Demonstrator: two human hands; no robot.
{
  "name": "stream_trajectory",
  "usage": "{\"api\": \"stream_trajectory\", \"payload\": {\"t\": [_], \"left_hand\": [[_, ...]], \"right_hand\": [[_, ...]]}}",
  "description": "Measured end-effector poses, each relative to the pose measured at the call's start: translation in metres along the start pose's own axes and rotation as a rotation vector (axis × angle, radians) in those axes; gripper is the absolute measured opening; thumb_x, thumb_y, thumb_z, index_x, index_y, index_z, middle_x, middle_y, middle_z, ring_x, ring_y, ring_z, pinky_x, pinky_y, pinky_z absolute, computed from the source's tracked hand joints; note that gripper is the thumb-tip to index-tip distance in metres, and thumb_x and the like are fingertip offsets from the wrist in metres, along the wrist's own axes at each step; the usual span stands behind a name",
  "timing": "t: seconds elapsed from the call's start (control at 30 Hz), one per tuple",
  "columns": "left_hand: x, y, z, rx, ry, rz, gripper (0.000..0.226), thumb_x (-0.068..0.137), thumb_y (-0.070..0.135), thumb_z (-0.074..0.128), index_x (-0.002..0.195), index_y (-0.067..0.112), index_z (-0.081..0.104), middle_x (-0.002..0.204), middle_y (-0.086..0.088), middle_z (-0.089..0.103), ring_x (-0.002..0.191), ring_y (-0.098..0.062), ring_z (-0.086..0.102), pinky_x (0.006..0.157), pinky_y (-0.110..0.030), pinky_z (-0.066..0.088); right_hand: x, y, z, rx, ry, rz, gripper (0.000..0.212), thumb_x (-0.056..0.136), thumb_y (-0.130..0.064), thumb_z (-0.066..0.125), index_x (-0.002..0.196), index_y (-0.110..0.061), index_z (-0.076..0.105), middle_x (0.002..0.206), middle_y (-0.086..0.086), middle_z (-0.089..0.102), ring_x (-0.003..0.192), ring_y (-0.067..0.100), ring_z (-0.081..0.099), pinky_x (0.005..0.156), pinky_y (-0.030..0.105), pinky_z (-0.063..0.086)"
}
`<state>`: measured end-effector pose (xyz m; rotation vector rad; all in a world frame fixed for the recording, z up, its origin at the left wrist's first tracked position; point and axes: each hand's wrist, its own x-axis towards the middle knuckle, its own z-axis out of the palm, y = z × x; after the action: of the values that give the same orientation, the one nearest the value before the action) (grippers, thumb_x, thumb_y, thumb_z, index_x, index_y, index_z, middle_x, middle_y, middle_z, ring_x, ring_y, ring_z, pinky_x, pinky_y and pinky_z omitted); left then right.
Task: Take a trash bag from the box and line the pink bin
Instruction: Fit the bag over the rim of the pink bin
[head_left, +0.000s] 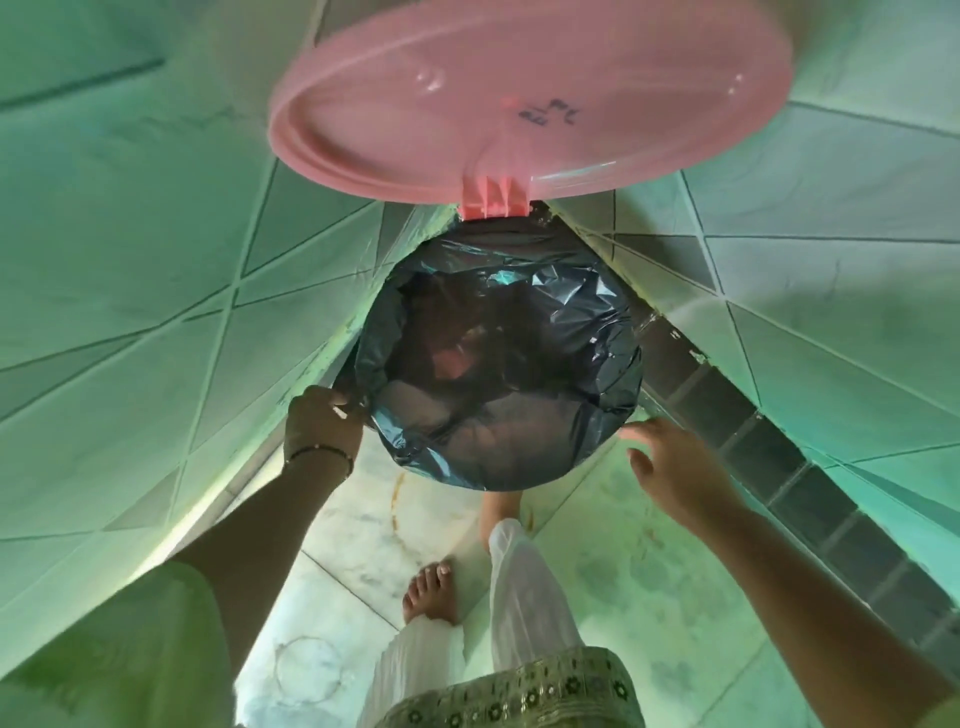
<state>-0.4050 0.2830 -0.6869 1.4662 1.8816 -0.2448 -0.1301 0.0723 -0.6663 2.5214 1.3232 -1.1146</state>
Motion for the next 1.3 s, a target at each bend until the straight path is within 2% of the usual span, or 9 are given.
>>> {"api": "stream_trajectory", "payload": {"t": [0.2, 0.33, 0.43, 0.5, 0.63, 0.77, 0.87, 1.17, 1.3], "left_hand": [[-0.041, 0.052, -0.036, -0.233, 0.193, 0.228, 0.052, 0.082, 0.009, 0.063, 0.128, 0.002, 0.04, 0.134, -0.021, 0.041, 0.118, -0.038, 0.05, 0.1, -0.047, 0.043], [-0.072, 0.104, -0.071, -0.517, 0.31, 0.526, 0.066, 0.085, 0.03, 0.05, 0.142, 0.009, 0.025, 0.146, -0.011, 0.029, 0.126, -0.018, 0.043, 0.102, -0.035, 0.037], [-0.076, 0.134, -0.088, -0.664, 0.344, 0.684, 0.065, 0.09, 0.042, 0.034, 0.145, 0.011, 0.02, 0.143, 0.003, 0.022, 0.128, 0.005, 0.031, 0.111, -0.022, 0.027], [-0.074, 0.141, -0.093, -0.659, 0.326, 0.719, 0.062, 0.094, 0.049, 0.028, 0.144, 0.012, 0.026, 0.141, 0.005, 0.026, 0.131, -0.001, 0.027, 0.109, -0.011, 0.022], [-0.074, 0.126, -0.093, -0.588, 0.336, 0.745, 0.049, 0.099, 0.036, 0.026, 0.14, 0.011, 0.035, 0.144, -0.005, 0.038, 0.128, -0.004, 0.034, 0.1, 0.001, 0.022], [-0.081, 0.081, -0.076, -0.507, 0.247, 0.697, 0.058, 0.094, 0.053, 0.022, 0.143, 0.023, 0.029, 0.148, 0.002, 0.035, 0.136, -0.013, 0.036, 0.113, -0.026, 0.031], [-0.09, 0.047, -0.054, -0.524, 0.147, 0.537, 0.069, 0.085, 0.07, 0.02, 0.142, 0.032, 0.03, 0.147, -0.01, 0.041, 0.134, -0.027, 0.042, 0.107, -0.052, 0.038], [-0.115, 0.03, -0.019, -0.317, -0.07, 0.275, 0.074, 0.085, 0.049, 0.045, 0.147, 0.02, 0.017, 0.14, -0.009, 0.048, 0.117, -0.032, 0.053, 0.095, -0.04, 0.045], [-0.105, 0.026, -0.007, -0.266, -0.118, 0.172, 0.075, 0.086, 0.025, 0.06, 0.145, 0.016, 0.016, 0.139, -0.014, 0.047, 0.12, -0.037, 0.051, 0.099, -0.047, 0.043]], "right_hand": [[-0.018, -0.06, -0.079, 0.244, 0.478, -0.052, 0.034, 0.089, -0.015, 0.055, 0.123, -0.012, 0.053, 0.118, 0.011, 0.058, 0.089, 0.024, 0.063, 0.074, 0.031, 0.049], [-0.018, -0.098, -0.138, 0.698, 0.737, 0.014, 0.05, 0.088, -0.036, 0.045, 0.135, -0.018, 0.043, 0.134, 0.007, 0.049, 0.082, -0.009, 0.052, 0.074, 0.022, 0.044], [-0.005, -0.111, -0.173, 0.921, 0.712, -0.035, 0.053, 0.091, -0.045, 0.037, 0.143, -0.032, 0.031, 0.149, 0.001, 0.032, 0.114, 0.001, 0.048, 0.101, 0.039, 0.043], [0.002, -0.114, -0.182, 0.924, 0.653, -0.078, 0.052, 0.091, -0.048, 0.033, 0.142, -0.036, 0.032, 0.15, -0.005, 0.031, 0.129, 0.01, 0.04, 0.108, 0.047, 0.037], [-0.003, -0.113, -0.173, 0.902, 0.583, -0.097, 0.062, 0.084, -0.06, 0.032, 0.14, -0.035, 0.037, 0.113, -0.008, 0.041, 0.098, 0.007, 0.042, 0.102, 0.033, 0.034], [-0.03, -0.108, -0.145, 1.137, 0.547, 0.034, 0.046, 0.093, -0.048, 0.041, 0.135, -0.031, 0.045, 0.12, -0.021, 0.057, 0.114, 0.022, 0.057, 0.108, 0.046, 0.038], [-0.046, -0.105, -0.11, 1.524, 0.467, 0.113, 0.037, 0.097, -0.029, 0.044, 0.128, -0.012, 0.052, 0.11, -0.013, 0.062, 0.104, 0.002, 0.058, 0.1, 0.027, 0.043], [-0.049, -0.096, -0.045, 1.412, 0.338, 0.331, 0.063, 0.077, 0.013, 0.059, 0.135, -0.009, 0.045, 0.116, 0.01, 0.064, 0.098, 0.015, 0.061, 0.086, 0.026, 0.049], [-0.036, -0.088, -0.026, 1.292, 0.273, 0.428, 0.064, 0.072, 0.011, 0.063, 0.131, -0.01, 0.046, 0.124, 0.015, 0.06, 0.112, 0.03, 0.059, 0.096, 0.045, 0.049]]}}
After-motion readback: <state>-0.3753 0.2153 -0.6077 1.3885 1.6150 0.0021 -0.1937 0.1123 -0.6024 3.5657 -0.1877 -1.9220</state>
